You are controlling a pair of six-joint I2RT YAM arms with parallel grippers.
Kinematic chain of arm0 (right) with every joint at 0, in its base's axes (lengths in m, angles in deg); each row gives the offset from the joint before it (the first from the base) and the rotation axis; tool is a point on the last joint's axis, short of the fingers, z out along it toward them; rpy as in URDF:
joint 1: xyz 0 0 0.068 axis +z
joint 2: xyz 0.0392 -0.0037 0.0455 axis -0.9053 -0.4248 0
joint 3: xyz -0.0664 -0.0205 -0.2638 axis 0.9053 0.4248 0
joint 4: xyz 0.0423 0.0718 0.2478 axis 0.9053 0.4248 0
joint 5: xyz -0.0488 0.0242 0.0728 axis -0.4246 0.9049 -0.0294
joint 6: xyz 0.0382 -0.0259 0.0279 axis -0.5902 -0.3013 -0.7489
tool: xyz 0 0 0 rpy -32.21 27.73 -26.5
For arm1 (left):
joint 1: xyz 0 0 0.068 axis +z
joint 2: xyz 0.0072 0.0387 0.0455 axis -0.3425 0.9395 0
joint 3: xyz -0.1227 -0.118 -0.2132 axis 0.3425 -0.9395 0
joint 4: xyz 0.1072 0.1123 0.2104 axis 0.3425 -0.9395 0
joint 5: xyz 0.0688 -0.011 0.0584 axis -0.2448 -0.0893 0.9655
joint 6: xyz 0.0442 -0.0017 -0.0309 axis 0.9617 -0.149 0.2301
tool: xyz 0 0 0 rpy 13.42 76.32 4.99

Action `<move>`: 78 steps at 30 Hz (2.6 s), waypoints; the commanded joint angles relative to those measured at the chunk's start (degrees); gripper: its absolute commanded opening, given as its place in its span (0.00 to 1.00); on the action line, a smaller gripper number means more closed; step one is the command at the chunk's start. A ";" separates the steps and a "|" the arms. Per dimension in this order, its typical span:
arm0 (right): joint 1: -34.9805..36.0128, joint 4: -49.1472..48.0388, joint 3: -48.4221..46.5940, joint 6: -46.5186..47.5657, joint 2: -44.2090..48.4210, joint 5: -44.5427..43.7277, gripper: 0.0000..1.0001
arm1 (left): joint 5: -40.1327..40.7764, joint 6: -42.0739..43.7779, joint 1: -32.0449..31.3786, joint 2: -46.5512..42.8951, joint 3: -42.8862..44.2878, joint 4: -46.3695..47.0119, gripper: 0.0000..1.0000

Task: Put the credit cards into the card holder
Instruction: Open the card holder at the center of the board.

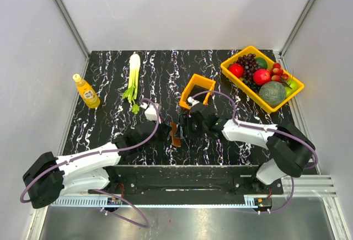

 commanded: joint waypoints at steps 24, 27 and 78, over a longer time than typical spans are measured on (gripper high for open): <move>0.34 -2.54 2.18 -6.14 7.61 -9.47 0.41 | 1.38 2.92 0.93 -0.07 5.22 -3.20 0.10; 0.34 -5.17 1.74 -8.34 4.63 -8.23 0.48 | 1.21 1.78 1.02 0.80 5.04 -2.23 0.10; -2.30 -11.41 9.04 -13.79 8.67 -10.18 0.38 | -13.74 -12.38 11.13 1.61 -15.34 31.79 0.12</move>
